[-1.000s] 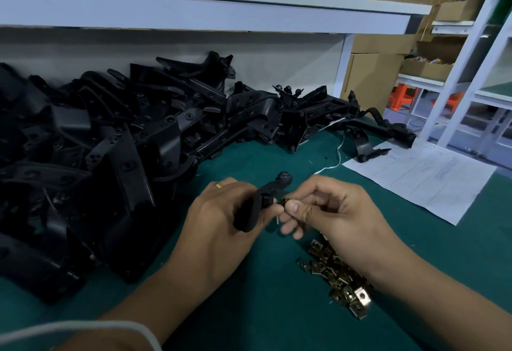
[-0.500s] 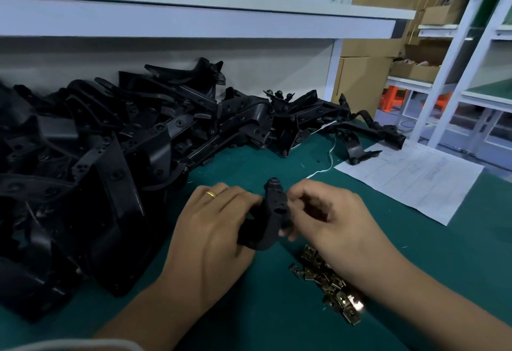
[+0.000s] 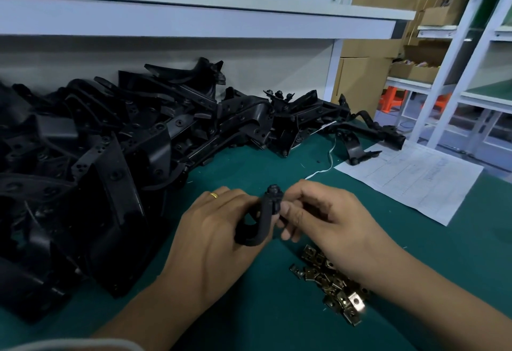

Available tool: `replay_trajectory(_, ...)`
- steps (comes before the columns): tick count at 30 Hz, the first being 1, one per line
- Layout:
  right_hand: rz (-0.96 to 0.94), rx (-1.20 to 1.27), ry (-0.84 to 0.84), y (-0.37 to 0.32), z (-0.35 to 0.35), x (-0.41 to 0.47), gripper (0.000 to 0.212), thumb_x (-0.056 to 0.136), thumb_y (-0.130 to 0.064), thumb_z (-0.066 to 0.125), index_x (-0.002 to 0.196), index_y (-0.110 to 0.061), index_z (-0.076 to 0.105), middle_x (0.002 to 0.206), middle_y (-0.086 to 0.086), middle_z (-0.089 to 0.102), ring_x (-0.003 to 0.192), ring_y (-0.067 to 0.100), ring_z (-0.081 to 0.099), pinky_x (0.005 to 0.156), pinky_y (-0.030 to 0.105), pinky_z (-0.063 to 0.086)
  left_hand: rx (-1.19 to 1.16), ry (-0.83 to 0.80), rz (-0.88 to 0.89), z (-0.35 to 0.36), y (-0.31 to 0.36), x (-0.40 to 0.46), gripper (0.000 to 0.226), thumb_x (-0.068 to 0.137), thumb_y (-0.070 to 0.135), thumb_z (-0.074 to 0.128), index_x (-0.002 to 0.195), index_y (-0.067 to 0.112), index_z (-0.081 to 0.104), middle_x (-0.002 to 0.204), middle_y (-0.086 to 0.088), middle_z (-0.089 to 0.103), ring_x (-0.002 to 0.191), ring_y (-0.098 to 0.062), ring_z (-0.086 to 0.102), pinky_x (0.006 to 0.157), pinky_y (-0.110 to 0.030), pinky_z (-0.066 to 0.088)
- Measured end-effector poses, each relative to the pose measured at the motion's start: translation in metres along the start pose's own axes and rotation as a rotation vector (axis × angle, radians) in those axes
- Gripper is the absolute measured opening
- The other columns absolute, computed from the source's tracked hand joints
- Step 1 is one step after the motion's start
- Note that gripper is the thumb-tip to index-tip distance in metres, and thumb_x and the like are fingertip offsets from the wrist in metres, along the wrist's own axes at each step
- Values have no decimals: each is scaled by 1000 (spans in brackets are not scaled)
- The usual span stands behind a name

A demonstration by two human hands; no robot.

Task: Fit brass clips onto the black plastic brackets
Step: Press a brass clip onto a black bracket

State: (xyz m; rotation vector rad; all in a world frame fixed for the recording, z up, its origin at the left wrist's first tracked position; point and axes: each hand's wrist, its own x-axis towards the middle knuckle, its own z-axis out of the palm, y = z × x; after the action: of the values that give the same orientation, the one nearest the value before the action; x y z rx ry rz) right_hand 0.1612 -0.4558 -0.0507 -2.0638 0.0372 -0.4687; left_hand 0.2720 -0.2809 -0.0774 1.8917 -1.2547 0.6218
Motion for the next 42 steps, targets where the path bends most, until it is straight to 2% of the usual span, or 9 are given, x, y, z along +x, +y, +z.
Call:
replay_trajectory(3,-17,58,-18,2,-3,2,11,103,-13,63,96,-11,71,86,9,74,78,23,74,72,37,60,-56,9,-60,-1,0,1,28,96,46,65,84,20,70,77,11,63,73,-13,57,73,-40,47)
replay_trajectory(8,-38,69,-69,6,-7,2,8,103,-11,63,100,-11,71,90,10,75,82,26,74,75,37,61,-88,-38,-72,-2,-1,1,21,92,45,70,84,25,67,78,13,61,76,-11,57,74,-40,45)
replay_trajectory(13,-110,-192,-90,8,-13,2,7,103,-21,64,101,-26,69,85,-6,74,84,17,73,75,28,56,-84,-47,-80,-1,0,1,18,87,37,78,84,23,68,79,12,64,76,-12,58,75,-40,46)
replay_trajectory(18,-159,-236,-99,7,-12,3,16,104,-16,62,98,-31,66,87,-6,74,87,18,73,74,31,58,-61,-62,-112,-1,1,2,25,86,49,74,84,25,68,78,13,63,78,-9,58,80,-33,43)
replay_trajectory(23,-229,-333,-51,4,-12,3,13,103,-16,65,96,-28,66,85,-12,70,83,10,72,71,17,52,-15,-94,-101,-1,0,1,19,85,44,79,85,29,67,78,16,61,77,-7,55,80,-33,42)
replay_trajectory(27,-249,-375,-46,2,-13,3,9,102,-20,65,96,-26,67,82,-11,69,83,11,70,71,25,53,-12,-85,-93,0,0,1,20,83,37,85,85,29,66,78,17,60,77,-6,54,81,-32,42)
replay_trajectory(32,-290,-403,-111,1,-20,4,6,105,-23,61,100,-25,65,86,-9,65,85,14,68,71,23,51,-13,-82,-66,0,0,1,22,84,37,83,82,29,63,76,17,57,76,-5,52,79,-30,40)
replay_trajectory(38,-257,-303,-43,3,-38,6,6,103,-29,59,102,-29,65,88,-9,70,86,16,72,71,21,54,-122,-101,-108,1,-2,1,31,88,58,69,85,27,69,82,15,65,82,-10,60,81,-25,44)
replay_trajectory(42,-207,-164,-5,7,-39,5,8,104,-28,60,105,-23,66,88,-3,70,84,22,73,73,27,57,-9,-192,-57,3,-5,1,19,86,40,84,90,31,68,82,20,61,81,-2,54,82,-17,37)
